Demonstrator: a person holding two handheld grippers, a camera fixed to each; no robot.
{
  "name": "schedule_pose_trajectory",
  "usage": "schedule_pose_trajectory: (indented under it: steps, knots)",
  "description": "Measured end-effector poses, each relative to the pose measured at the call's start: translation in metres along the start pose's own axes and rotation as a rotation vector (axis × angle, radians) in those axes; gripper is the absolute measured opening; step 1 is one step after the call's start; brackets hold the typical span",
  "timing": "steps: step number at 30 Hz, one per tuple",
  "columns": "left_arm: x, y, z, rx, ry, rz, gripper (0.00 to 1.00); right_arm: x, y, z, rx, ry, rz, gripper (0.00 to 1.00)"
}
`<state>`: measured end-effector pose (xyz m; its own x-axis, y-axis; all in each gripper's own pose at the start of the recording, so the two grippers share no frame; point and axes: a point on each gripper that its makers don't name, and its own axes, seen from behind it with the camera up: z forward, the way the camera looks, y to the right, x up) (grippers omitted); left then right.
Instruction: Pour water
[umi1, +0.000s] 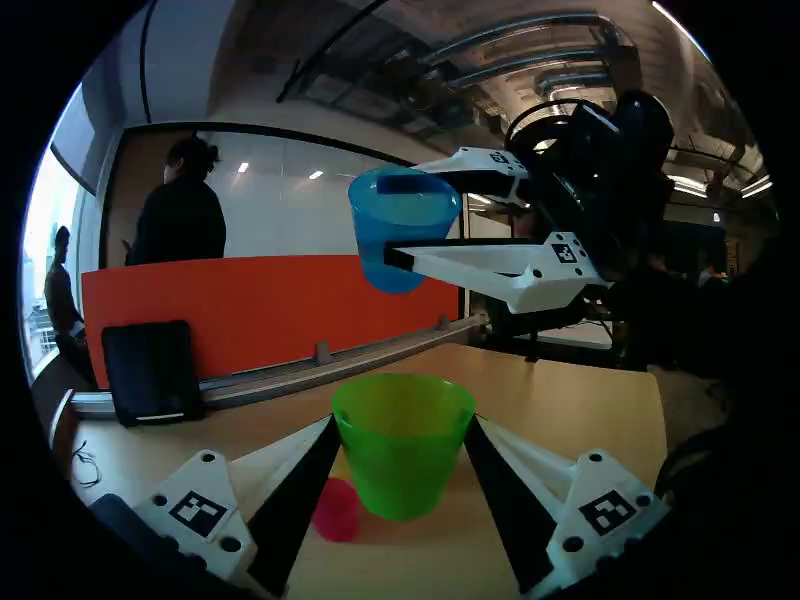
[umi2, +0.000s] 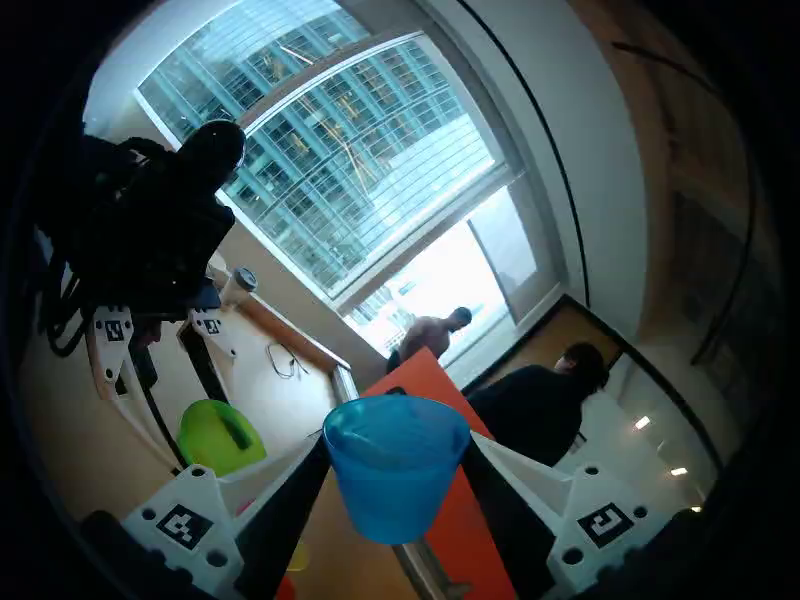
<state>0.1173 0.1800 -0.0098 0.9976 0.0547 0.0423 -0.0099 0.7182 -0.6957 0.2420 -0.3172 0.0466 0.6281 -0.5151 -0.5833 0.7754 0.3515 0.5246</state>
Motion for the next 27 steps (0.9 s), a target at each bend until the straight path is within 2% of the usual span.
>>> schedule_pose_trajectory:
  steps: [15,27]
  knots:
    - [0.005,0.003,-0.001,-0.012,0.008,0.004,0.86,0.008,0.013,0.009,-0.024,-0.008,-0.172,0.91]
    - [0.006,0.006,0.000,-0.018,0.008,0.009,0.86,0.013,0.023,0.009,-0.045,-0.012,-0.258,0.91]
